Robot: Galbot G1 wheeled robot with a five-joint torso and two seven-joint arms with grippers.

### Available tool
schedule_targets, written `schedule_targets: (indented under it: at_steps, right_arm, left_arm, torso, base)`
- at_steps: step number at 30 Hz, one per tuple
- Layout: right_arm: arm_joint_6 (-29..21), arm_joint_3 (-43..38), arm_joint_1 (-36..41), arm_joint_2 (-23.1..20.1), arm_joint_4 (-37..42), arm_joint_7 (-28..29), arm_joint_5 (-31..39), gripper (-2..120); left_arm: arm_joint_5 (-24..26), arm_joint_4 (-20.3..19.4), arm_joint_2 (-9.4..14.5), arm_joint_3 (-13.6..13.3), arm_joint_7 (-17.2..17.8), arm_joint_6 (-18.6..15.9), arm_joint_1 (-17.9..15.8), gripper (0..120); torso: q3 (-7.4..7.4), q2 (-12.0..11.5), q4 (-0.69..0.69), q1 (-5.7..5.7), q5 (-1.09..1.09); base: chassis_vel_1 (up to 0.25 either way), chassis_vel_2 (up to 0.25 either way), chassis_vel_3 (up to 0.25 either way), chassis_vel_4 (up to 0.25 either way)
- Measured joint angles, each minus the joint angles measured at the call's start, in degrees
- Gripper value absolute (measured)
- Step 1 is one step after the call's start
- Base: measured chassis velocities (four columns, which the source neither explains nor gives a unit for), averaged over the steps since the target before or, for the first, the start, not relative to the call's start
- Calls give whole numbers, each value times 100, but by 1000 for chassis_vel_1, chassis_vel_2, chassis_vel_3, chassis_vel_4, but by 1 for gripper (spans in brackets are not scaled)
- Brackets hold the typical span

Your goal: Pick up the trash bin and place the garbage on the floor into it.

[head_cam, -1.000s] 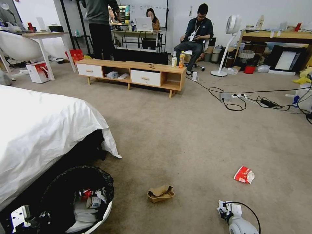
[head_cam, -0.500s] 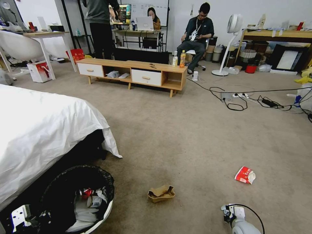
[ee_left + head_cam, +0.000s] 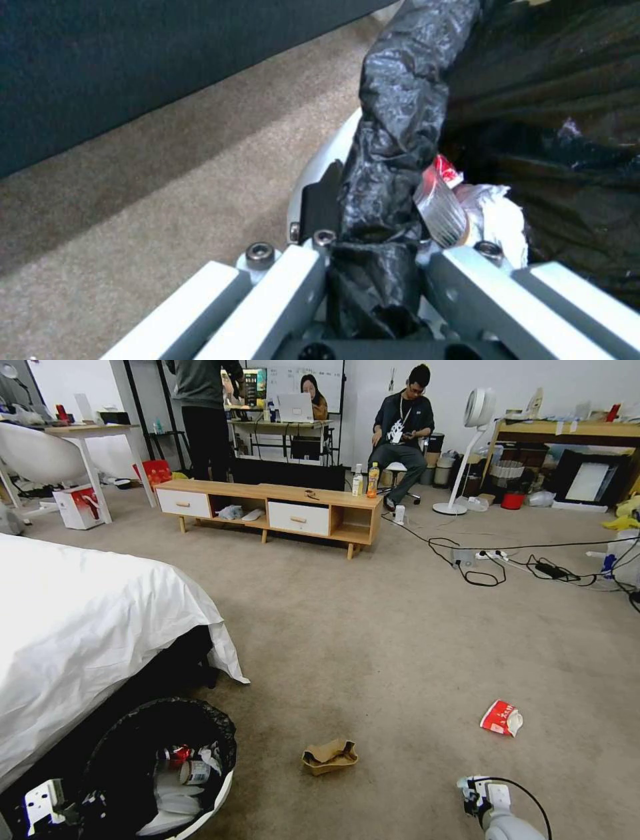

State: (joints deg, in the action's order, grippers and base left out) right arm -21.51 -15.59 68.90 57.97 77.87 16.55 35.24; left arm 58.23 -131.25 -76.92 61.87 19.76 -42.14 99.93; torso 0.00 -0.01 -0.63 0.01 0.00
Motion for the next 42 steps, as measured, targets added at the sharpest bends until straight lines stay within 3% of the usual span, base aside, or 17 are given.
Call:
schedule_targets:
  at_steps: [13, 18, 22, 23, 27, 32, 33, 35, 36, 37, 42]
  right_arm:
    - [305, -67, 454, -657, 2823, 440, 184, 0]
    - [324, 356, -272, -991, 4240, 647, 801, 0]
    - [412, 431, -598, -1216, 4707, 610, 1143, 0]
    - [489, 507, -830, -1397, 4944, 577, 1360, 0]
    - [605, 755, -1290, -1531, 5163, 461, 1710, 0]
    - [924, 1753, -2693, -1309, 5232, 324, 2449, 0]
    - [924, 1753, -2693, -1309, 5232, 324, 2449, 0]
    - [975, 2433, -3497, -1039, 5232, 332, 2936, 0]
    - [975, 2433, -3497, -1039, 5232, 332, 2936, 0]
    - [960, 2930, -3990, -815, 5228, 483, 3395, 0]
    - [704, 3892, -4964, -316, 5153, 915, 4150, 0]
  left_arm:
    - [138, -196, 75, 2, 27, 0, 36, 2]
    - [253, -290, 141, -15, 84, 0, 18, 2]
    - [346, -284, 290, -90, 149, -1, -67, 2]
    - [470, -262, 414, -151, 204, -1, -147, 2]
    - [610, -263, 541, -176, 266, -1, -189, 2]
    - [765, -314, 697, -198, 322, -1, -214, 2]
    - [765, -314, 697, -198, 322, -1, -214, 2]
    - [810, -348, 749, -198, 346, -1, -214, 2]
    - [810, -348, 749, -198, 346, -1, -214, 2]
    - [834, -365, 790, -198, 367, 0, -218, 2]
    - [880, -408, 855, -176, 386, 0, -189, 2]
  torso:
    - [0, 1, -1, 0, -3]
    - [-1, 1, 3, 0, -2]
    - [-1, 2, 3, 0, -1]
    - [0, 1, -7, 0, -2]
    - [0, 1, -2, 0, -3]
    - [0, 1, 0, 0, -1]
    - [0, 1, 0, 0, -1]
    - [0, 1, 3, 0, -2]
    - [0, 1, 3, 0, -2]
    - [0, 1, 0, 0, -3]
    - [0, 1, 0, 0, -3]
  base:
    - [0, 0, 0, 0]
    - [0, 0, 0, 0]
    - [0, 0, 0, 0]
    - [0, 0, 0, 0]
    - [0, 0, 0, 0]
    - [0, 0, 0, 0]
    - [0, 0, 0, 0]
    - [0, 0, 0, 0]
    - [0, 0, 0, 0]
    - [0, 0, 0, 0]
    - [0, 0, 0, 0]
